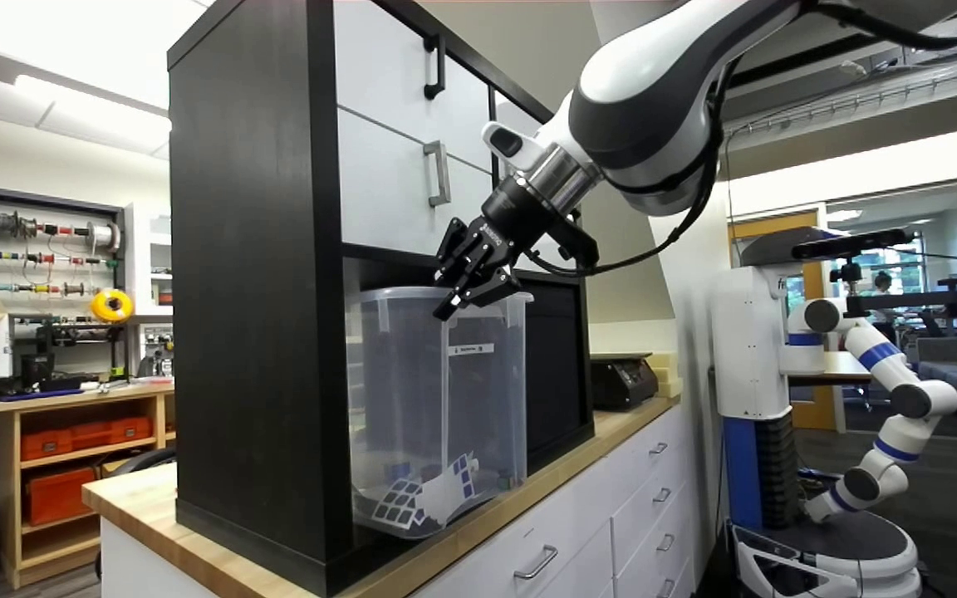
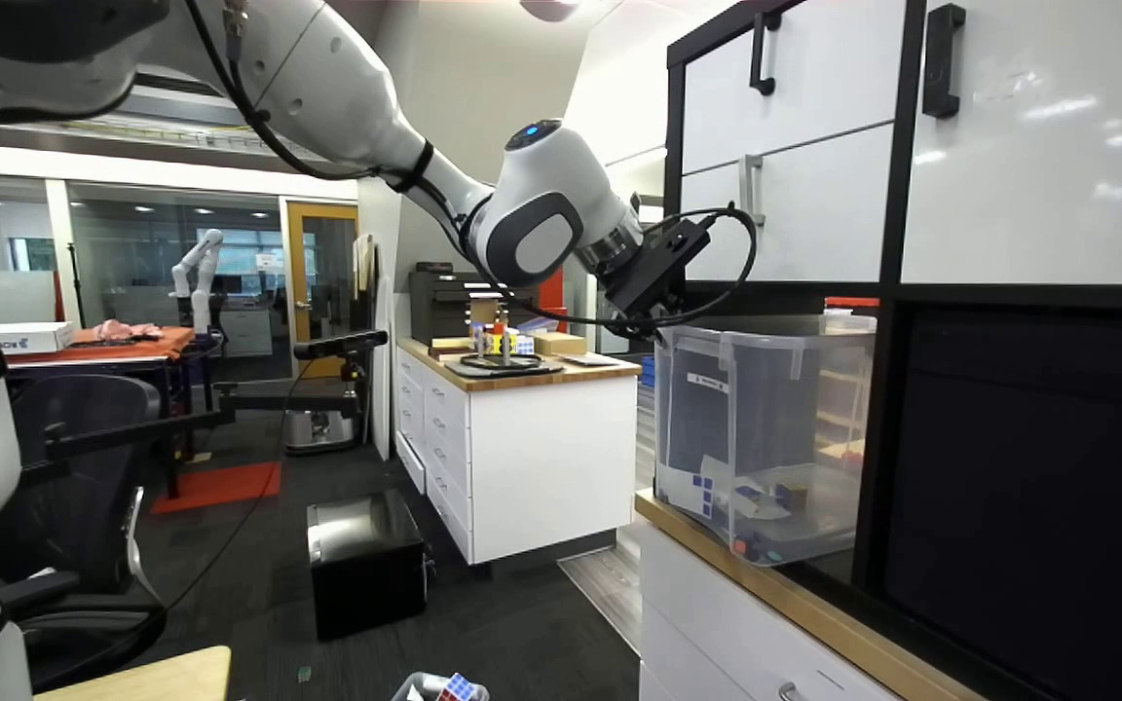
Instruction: Slightly pull the transparent box under the black and white cabinet
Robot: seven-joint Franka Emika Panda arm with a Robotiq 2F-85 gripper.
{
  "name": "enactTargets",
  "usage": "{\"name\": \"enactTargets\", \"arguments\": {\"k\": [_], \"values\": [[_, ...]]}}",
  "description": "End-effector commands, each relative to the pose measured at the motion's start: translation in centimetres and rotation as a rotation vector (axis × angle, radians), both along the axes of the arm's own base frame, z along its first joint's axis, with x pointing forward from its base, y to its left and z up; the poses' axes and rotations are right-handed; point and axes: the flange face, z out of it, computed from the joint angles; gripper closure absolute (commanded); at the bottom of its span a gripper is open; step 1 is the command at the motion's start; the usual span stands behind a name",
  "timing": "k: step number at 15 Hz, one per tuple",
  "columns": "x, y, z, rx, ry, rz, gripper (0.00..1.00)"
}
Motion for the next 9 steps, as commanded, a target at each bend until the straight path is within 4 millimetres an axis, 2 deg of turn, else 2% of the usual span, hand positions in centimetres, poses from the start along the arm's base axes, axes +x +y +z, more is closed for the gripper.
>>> {"name": "enactTargets", "arguments": {"k": [1, 3, 4, 5, 7, 9], "values": [[-4.6, -1.1, 1.8, -0.017, -0.005, 0.032, 0.93], [-6.0, -1.6, 1.4, -0.024, 0.009, 0.037, 0.93], [-6.7, -1.8, 1.2, -0.027, 0.018, 0.038, 0.82], [-7.3, -2.0, 1.1, -0.029, 0.017, 0.038, 0.49], [-8.3, -2.5, 1.1, -0.022, 0.026, 0.032, 0.5], [-9.2, -3.1, 1.6, -0.01, 0.022, 0.022, 0.4]]}}
